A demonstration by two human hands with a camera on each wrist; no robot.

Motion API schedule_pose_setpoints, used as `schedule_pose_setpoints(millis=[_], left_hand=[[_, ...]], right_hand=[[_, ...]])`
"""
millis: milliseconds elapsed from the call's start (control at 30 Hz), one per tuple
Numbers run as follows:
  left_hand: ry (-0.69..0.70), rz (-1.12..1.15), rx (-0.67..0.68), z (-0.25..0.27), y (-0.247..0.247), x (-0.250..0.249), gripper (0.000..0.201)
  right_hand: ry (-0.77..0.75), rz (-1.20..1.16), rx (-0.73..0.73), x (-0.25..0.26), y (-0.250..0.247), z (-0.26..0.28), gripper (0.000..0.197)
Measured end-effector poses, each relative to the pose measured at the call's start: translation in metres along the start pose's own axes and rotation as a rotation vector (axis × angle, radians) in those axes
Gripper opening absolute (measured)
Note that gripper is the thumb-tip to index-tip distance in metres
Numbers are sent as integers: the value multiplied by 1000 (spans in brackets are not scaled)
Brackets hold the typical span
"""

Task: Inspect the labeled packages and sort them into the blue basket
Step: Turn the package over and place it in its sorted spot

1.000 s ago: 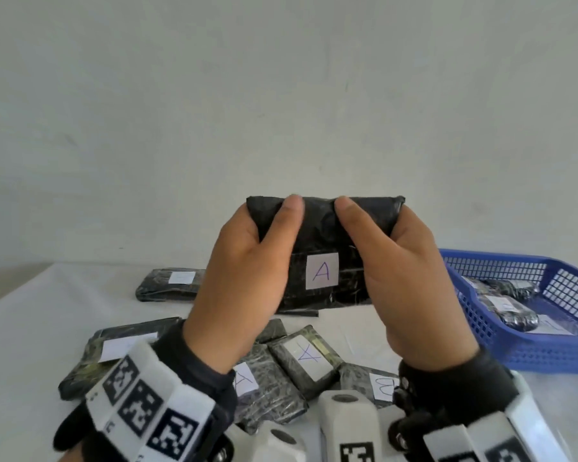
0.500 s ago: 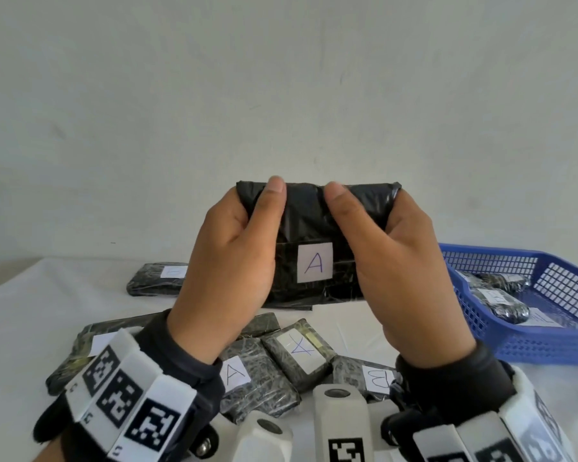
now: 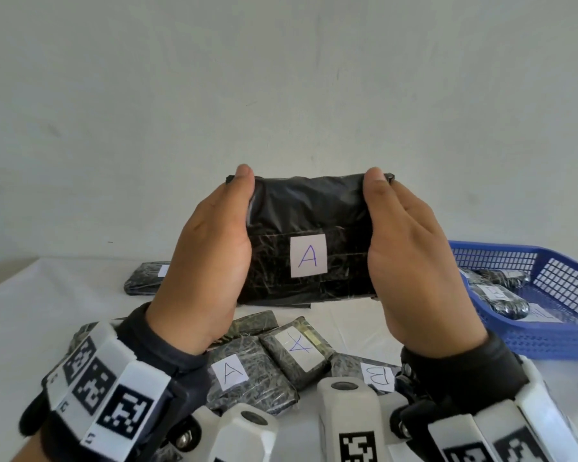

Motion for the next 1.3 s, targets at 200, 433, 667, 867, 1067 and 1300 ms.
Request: schedule_pose_setpoints(millis=[200, 433, 667, 867, 1067, 1300], left_hand=[[106, -94, -59, 5, -1, -9, 54], [187, -133, 52, 5, 9, -11, 39], [221, -190, 32, 6, 9, -12, 36], [41, -85, 101, -3, 8, 6, 37], [167, 29, -73, 0, -4, -3, 22], [169, -28, 77, 1, 7, -8, 26]], right_hand=[[31, -68, 6, -4, 2, -1, 49], [-76, -7, -22, -3, 6, -3, 28], [-137, 300, 14, -2, 4, -4, 50], [-8, 291, -13, -14, -3, -6, 44], [-15, 146, -98, -16, -9, -8, 24], [-192, 219, -289, -10, -19, -10, 28]])
Point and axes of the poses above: each hand's wrist, its own z-axis away from the middle knuckle, its own y-axis out of the palm, x = y × z, the point moved 8 cm from there along -z, towards the middle knuckle, and after that the axes turned 11 degrees about -y, right-handed, at the moved point
